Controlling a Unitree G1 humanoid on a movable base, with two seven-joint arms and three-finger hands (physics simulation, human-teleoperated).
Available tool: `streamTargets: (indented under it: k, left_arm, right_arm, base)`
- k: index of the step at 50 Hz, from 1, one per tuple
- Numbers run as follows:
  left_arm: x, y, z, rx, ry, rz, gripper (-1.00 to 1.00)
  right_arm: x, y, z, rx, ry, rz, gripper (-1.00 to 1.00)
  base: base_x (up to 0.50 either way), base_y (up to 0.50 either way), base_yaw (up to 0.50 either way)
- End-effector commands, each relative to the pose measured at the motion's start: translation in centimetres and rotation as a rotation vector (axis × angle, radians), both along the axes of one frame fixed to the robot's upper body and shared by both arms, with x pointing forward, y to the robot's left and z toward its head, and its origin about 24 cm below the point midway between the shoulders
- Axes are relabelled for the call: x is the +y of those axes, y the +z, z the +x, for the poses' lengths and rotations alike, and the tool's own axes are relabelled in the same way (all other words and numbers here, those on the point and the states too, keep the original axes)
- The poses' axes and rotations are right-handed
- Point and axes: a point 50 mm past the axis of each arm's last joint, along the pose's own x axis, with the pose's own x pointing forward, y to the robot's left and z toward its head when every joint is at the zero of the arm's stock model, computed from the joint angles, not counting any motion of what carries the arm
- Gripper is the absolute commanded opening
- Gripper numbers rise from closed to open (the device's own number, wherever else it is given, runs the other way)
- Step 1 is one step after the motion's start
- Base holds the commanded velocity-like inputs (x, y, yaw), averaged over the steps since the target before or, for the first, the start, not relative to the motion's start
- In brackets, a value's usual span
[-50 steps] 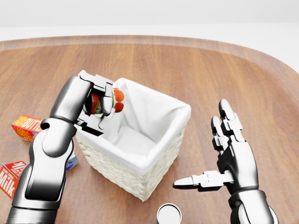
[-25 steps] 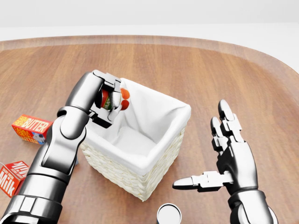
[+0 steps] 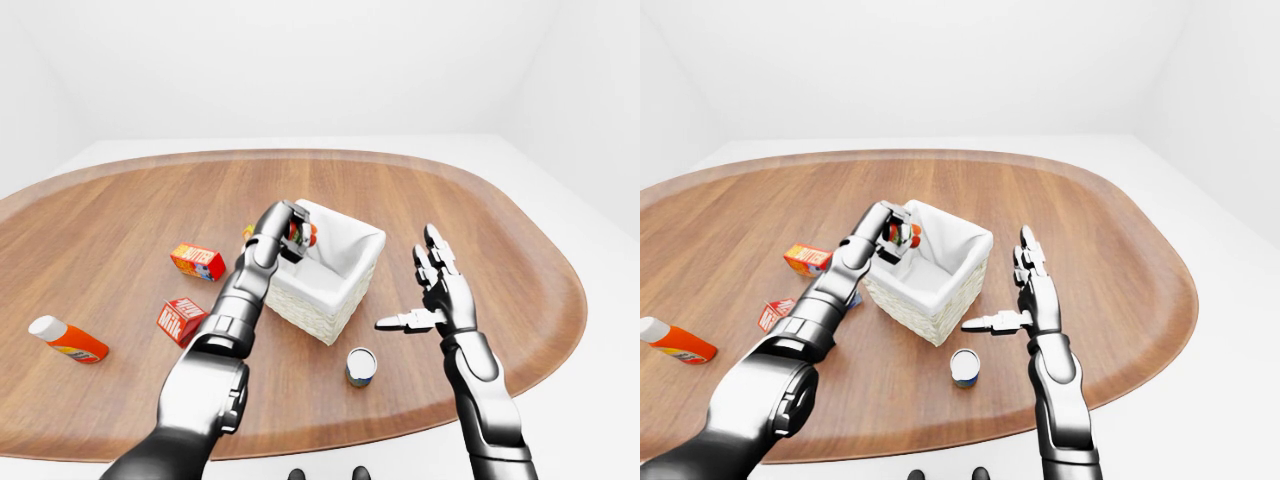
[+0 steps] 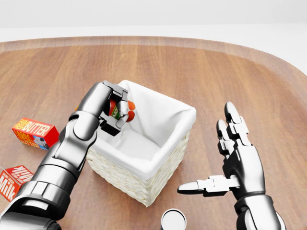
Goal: Pick up the tomato sauce, and put it in the basket.
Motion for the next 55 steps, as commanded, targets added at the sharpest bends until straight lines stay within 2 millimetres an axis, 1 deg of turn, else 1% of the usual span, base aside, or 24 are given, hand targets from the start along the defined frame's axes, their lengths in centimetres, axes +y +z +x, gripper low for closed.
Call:
streamTargets:
  k: [1, 13, 15, 18, 42, 46, 48, 50, 55]
  left_arm:
    - [0.1, -0.8, 0.3, 0.055, 0.044, 0.006, -1.00]
    - [-0.5, -1.8, 0.1, 0.088, 0.041, 0.019, -1.00]
    - [-0.6, -1.4, 0.2, 0.080, 0.032, 0.013, -1.00]
    - [-0.8, -1.4, 0.2, 0.079, 0.028, 0.010, -1.00]
    - [-1.3, -1.8, 0.0, 0.091, 0.019, 0.008, -1.00]
    - [-1.5, -1.8, 0.0, 0.088, 0.016, 0.011, -1.00]
    - [-1.5, -2.3, -0.2, 0.099, 0.023, 0.018, -1.00]
    - [-1.6, -2.0, -0.1, 0.095, 0.019, 0.016, -1.00]
    - [-1.7, -2.0, -0.1, 0.097, 0.020, 0.019, -1.00]
  right_arm:
    - [0.0, -0.1, 0.0, 0.003, 0.001, 0.002, 1.00]
    - [0.1, -0.2, 0.0, 0.010, 0.004, 0.002, 1.00]
    - [0.1, -0.3, 0.0, 0.014, 0.005, 0.002, 1.00]
    - [0.1, -0.3, 0.0, 0.014, 0.005, 0.001, 1.00]
    - [0.2, -0.1, -0.2, 0.004, 0.010, 0.000, 1.00]
    - [0.3, -0.4, -0.2, 0.016, 0.013, 0.000, 1.00]
    - [0.3, -0.5, -0.1, 0.020, 0.014, 0.001, 1.00]
    - [0.3, -0.5, -0.2, 0.020, 0.014, 0.001, 1.00]
    - [0.3, -0.6, -0.1, 0.025, 0.014, 0.000, 1.00]
  base:
    - [0.00, 0.00, 0.00]
    - [0.00, 0.00, 0.00]
    - [0.00, 0.00, 0.00]
    - [0.00, 0.00, 0.00]
    - [0.00, 0.00, 0.00]
    - [0.00, 0.00, 0.00]
    - [0.00, 0.00, 0.00]
    - [0.00, 0.00, 0.00]
    - [0.00, 0.00, 0.00]
